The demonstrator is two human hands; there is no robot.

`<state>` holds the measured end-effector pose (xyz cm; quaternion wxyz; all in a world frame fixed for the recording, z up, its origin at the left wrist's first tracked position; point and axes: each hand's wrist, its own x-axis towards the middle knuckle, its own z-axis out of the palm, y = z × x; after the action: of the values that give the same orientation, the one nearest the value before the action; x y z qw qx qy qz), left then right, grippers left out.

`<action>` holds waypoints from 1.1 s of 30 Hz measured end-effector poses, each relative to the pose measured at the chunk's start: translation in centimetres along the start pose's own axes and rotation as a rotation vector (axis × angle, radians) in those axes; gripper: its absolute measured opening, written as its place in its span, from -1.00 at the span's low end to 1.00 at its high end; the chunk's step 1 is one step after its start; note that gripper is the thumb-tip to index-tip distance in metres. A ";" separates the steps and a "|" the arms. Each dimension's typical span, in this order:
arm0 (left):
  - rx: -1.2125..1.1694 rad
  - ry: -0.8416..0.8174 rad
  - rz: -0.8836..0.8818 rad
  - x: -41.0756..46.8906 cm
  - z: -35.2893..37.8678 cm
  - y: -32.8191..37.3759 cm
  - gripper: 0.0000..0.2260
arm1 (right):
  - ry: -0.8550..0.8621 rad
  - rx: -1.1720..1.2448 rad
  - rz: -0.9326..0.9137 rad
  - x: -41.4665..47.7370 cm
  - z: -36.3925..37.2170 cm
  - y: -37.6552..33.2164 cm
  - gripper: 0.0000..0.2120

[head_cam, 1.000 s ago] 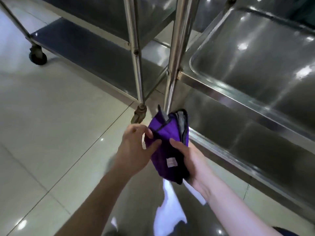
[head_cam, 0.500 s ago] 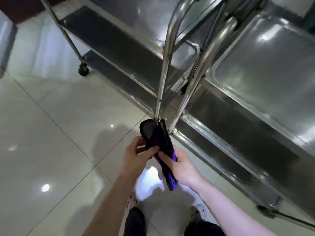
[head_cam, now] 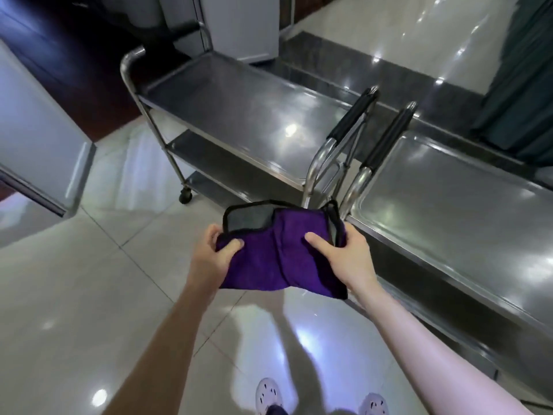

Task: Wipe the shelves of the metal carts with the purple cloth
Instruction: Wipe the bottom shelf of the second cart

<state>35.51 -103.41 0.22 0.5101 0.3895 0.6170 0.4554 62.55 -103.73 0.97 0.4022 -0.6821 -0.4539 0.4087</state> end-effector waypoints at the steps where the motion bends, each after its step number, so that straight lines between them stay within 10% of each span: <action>1: -0.040 -0.021 -0.004 0.4 -0.7 0.8 -0.78 | 0.041 -0.008 -0.026 0.0 -0.4 -0.7 -0.69; 5: -0.108 -0.276 0.010 1.7 -3.9 3.2 -0.48 | 0.032 -0.002 -0.168 -0.1 -2.6 -2.6 -0.90; 13: -0.006 -0.193 0.005 4.2 -5.6 4.6 -0.79 | 0.030 -0.047 -0.162 0.4 -5.5 -3.3 -0.74; 23: -0.183 -0.602 -0.355 9.6 -3.0 3.1 -0.76 | -0.036 -0.001 -0.291 5.5 -5.3 -7.5 -0.69; 27: -0.064 -0.469 -0.150 13.6 -1.5 5.5 -0.74 | -0.011 0.053 -0.245 9.8 -4.1 -9.4 -0.96; 33: 0.163 -0.456 0.138 20.2 -1.1 12.1 -0.37 | 0.162 0.080 -0.267 15.0 -3.9 -9.8 -0.85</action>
<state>31.06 -81.07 6.30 0.5708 0.5631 0.4926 0.3383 67.12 -87.60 8.40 0.5152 -0.6299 -0.4896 0.3130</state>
